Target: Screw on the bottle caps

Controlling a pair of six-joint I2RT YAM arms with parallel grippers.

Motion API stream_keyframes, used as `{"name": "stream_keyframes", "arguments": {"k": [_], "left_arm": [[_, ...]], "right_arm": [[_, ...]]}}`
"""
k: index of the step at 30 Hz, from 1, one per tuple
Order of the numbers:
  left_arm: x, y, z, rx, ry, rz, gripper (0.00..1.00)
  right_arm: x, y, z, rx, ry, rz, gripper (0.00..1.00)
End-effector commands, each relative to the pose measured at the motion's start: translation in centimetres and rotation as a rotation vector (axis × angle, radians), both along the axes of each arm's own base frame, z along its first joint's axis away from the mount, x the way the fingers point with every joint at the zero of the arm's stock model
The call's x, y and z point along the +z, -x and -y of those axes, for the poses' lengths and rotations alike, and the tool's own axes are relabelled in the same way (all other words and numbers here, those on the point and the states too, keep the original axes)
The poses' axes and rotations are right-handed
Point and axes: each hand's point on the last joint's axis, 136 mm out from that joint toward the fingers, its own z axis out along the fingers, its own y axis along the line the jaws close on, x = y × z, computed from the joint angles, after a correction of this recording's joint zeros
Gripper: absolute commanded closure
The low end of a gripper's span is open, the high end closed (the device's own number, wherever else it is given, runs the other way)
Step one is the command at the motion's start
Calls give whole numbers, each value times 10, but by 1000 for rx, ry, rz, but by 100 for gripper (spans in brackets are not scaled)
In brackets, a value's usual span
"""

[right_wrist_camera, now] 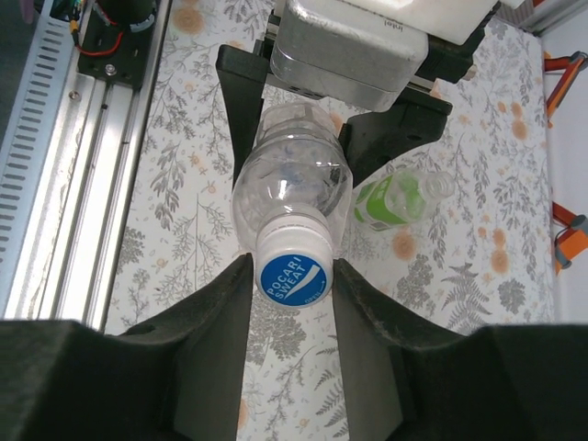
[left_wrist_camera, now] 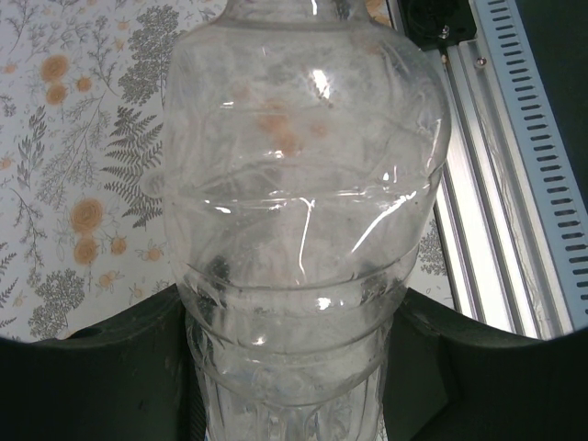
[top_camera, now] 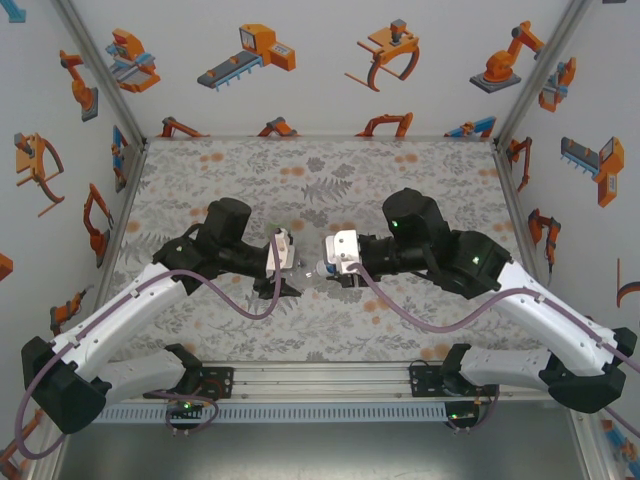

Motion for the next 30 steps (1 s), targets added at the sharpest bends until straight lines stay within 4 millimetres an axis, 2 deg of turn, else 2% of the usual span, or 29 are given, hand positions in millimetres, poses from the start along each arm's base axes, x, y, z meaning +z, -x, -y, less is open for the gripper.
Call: {"name": "stream_keyframes", "arguments": {"k": [1,5,8,10,15,20,25,30], "left_arm": [[14,7,2,-45,35,18,100],[14,6,2,-38,32,19,100],[14,3,2,-26,28,17,100],[15,2,3,-20,30,18,100],[14,0,4,-14,31,12,100],[13,-1,5,-14,32,7,100],[13,-1,5,-12,33,7,100],[13,-2,5,-5,29,10,100]], "right_arm": [[2,1,-2,11,-12,23,66],[1,1,-2,-7,-14,-11,83],[1,-13,-5,-142,-45,-129,100],[3,-32,-6,-310,-117,-255,100],[0,-53,-4,-568,-291,-615,100],[-13,-76,6,-871,-396,-992,100],[-44,-90,28,-1184,-513,-1337,100],[-50,-92,25,-1239,-504,-1402,100]]}}
